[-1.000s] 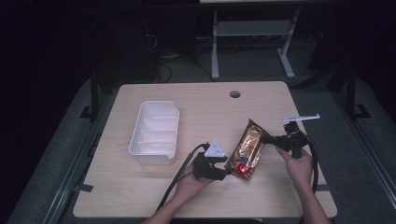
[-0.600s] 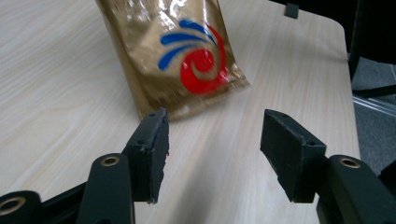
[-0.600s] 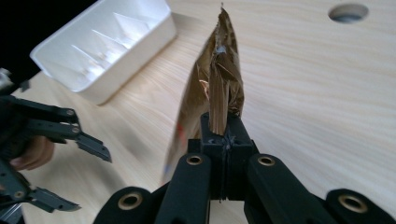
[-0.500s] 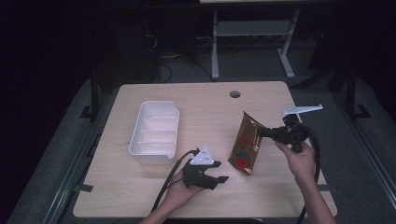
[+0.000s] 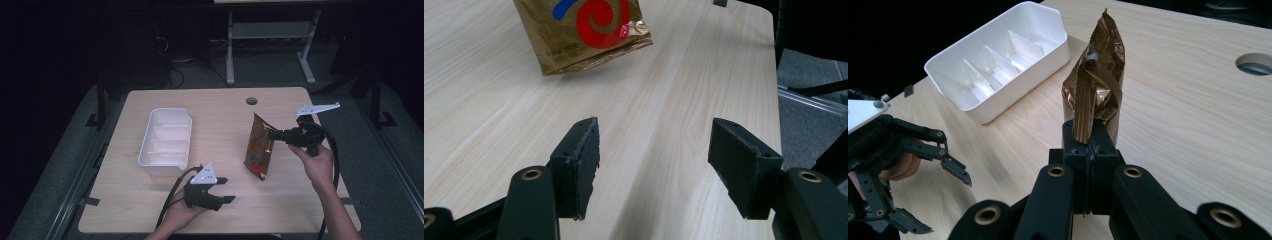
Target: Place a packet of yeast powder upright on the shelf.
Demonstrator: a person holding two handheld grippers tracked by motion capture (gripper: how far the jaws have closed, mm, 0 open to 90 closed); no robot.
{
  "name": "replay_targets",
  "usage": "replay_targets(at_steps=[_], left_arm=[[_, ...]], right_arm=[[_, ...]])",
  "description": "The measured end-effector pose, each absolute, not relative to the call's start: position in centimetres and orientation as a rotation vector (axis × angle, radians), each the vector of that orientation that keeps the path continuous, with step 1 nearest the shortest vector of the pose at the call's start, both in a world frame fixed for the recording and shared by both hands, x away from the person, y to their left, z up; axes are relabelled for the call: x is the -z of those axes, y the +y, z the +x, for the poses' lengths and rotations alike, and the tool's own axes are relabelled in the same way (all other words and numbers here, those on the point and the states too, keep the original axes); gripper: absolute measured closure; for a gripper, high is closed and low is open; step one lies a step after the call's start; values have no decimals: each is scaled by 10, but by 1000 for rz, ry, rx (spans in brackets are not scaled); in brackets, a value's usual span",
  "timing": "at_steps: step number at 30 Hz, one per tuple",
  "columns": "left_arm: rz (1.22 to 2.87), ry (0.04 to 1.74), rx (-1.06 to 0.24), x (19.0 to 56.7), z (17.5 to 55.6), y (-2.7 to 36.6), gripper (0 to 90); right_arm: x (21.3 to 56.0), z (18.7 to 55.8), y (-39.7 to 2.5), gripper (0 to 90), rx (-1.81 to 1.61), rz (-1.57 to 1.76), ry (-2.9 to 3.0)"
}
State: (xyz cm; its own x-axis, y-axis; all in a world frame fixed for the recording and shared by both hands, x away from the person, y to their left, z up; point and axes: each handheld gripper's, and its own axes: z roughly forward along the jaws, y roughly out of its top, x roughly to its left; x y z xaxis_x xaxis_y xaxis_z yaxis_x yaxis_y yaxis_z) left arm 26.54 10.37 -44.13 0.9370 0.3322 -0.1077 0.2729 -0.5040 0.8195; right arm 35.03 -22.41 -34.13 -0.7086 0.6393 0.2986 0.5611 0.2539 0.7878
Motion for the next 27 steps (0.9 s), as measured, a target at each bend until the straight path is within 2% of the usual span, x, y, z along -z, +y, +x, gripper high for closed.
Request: replay_targets(at_steps=[27], left_arm=[[2106, 422, -88, 445, 256, 130, 331]], right_arm=[[330, 382, -178, 891, -1541, 1032, 2506]])
